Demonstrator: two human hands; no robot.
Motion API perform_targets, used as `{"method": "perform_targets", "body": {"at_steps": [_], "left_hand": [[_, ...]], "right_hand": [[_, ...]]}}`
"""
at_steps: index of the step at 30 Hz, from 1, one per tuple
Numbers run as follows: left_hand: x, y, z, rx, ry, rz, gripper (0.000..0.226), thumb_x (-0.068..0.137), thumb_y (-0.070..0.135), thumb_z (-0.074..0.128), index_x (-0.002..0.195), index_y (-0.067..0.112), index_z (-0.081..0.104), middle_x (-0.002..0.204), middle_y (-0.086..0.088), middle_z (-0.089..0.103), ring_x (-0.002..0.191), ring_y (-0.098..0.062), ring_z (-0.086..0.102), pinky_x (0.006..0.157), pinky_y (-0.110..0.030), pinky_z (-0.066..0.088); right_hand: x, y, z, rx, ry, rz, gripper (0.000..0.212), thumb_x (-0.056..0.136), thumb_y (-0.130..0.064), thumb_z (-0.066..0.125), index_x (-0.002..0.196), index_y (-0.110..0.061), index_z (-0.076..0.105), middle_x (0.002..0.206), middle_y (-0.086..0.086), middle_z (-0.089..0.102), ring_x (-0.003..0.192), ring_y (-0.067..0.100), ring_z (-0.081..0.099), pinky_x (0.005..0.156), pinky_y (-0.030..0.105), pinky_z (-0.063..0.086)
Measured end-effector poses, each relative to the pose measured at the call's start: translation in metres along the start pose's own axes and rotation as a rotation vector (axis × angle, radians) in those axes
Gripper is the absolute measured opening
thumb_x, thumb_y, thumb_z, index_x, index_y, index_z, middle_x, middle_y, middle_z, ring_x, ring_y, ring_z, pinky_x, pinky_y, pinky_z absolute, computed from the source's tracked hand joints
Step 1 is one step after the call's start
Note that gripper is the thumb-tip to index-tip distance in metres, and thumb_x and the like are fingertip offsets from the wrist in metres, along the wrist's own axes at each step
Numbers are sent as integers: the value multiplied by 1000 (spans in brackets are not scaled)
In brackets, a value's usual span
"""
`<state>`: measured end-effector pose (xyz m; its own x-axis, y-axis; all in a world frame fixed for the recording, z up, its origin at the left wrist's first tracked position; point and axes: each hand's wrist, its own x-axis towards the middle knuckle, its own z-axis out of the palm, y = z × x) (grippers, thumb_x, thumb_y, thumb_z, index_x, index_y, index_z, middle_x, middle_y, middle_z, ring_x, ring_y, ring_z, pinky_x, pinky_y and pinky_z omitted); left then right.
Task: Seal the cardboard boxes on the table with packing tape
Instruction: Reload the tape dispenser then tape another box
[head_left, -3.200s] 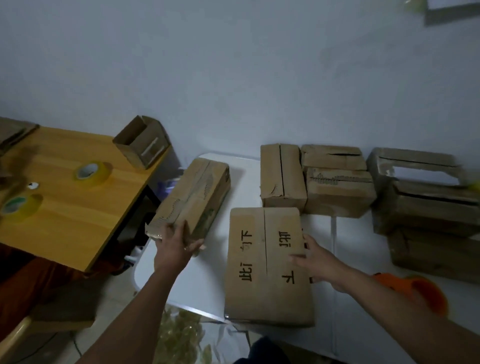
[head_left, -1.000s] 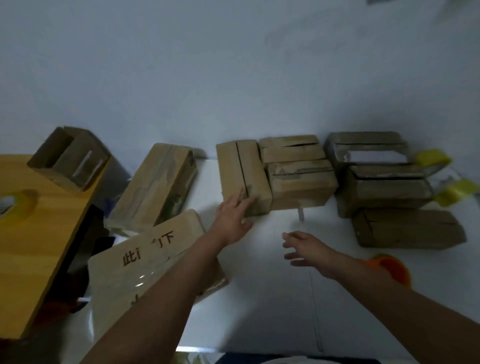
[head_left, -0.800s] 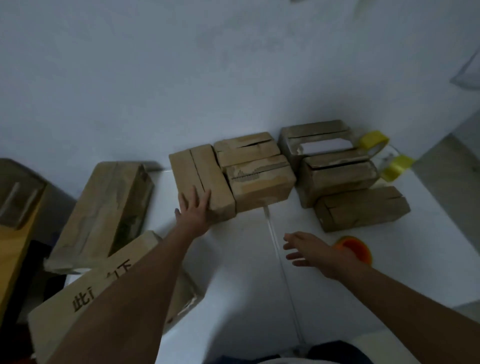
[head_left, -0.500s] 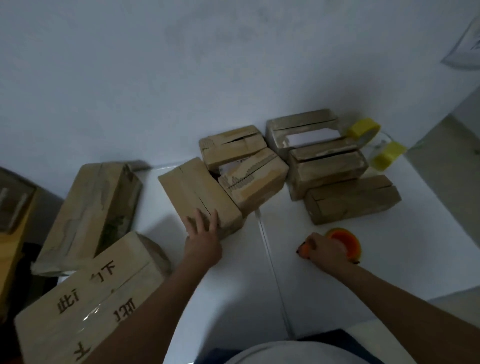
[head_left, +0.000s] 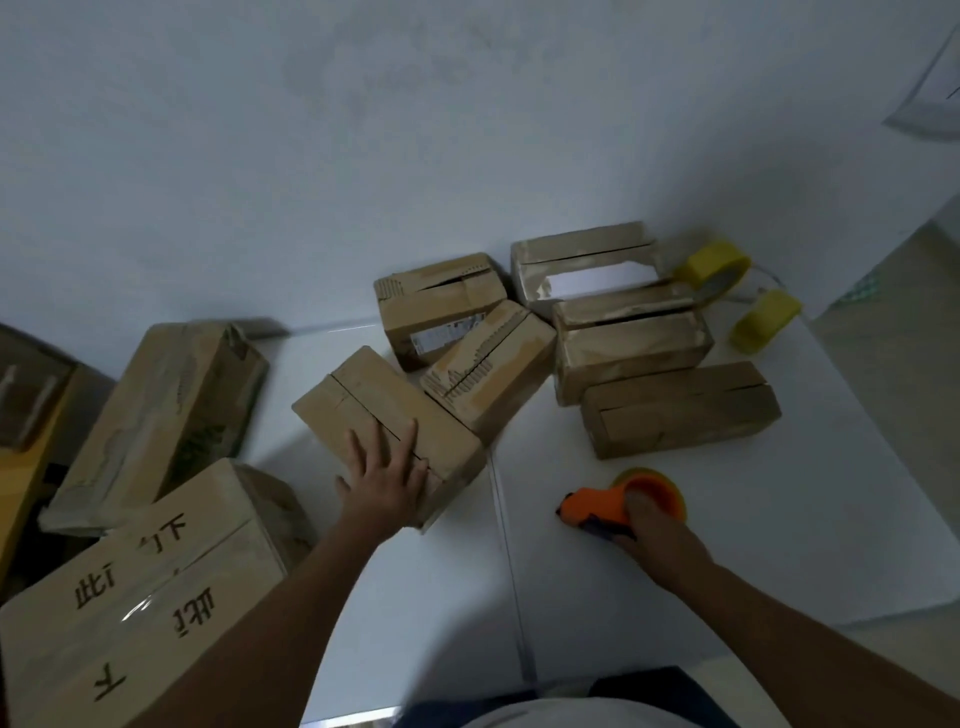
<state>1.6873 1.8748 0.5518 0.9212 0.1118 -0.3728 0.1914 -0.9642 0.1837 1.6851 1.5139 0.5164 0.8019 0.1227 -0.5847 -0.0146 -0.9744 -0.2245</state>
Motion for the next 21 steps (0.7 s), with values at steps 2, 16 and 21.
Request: {"method": "perform_targets", "body": {"at_steps": [2, 16, 21], "left_hand": [[-7, 2, 8, 220, 19, 223, 73, 85, 37, 75, 143, 17, 37, 160, -27, 19, 139, -65, 7, 98, -84, 21], [-45, 48, 4, 297, 39, 337, 69, 83, 48, 73, 144, 36, 43, 155, -11, 29, 131, -48, 35, 92, -57, 50], [7, -6, -37, -46, 216, -61, 59, 97, 48, 51, 150, 25, 36, 152, -11, 33, 132, -32, 41, 104, -47, 42]], "right_hand": [[3, 1, 3, 19, -1, 70, 62, 94, -55, 41, 136, -11, 49, 131, 16, 54, 113, 31, 54, 99, 41, 41], [-3, -66, -66, 506, 341, -186, 27, 101, -33, 45, 101, -9, 58, 87, 10, 65, 76, 21, 61, 67, 39, 48], [-13, -81, -77, 478, 341, -217, 28, 101, -32, 46, 99, -8, 59, 83, 8, 65, 72, 17, 61, 64, 34, 47]]}}
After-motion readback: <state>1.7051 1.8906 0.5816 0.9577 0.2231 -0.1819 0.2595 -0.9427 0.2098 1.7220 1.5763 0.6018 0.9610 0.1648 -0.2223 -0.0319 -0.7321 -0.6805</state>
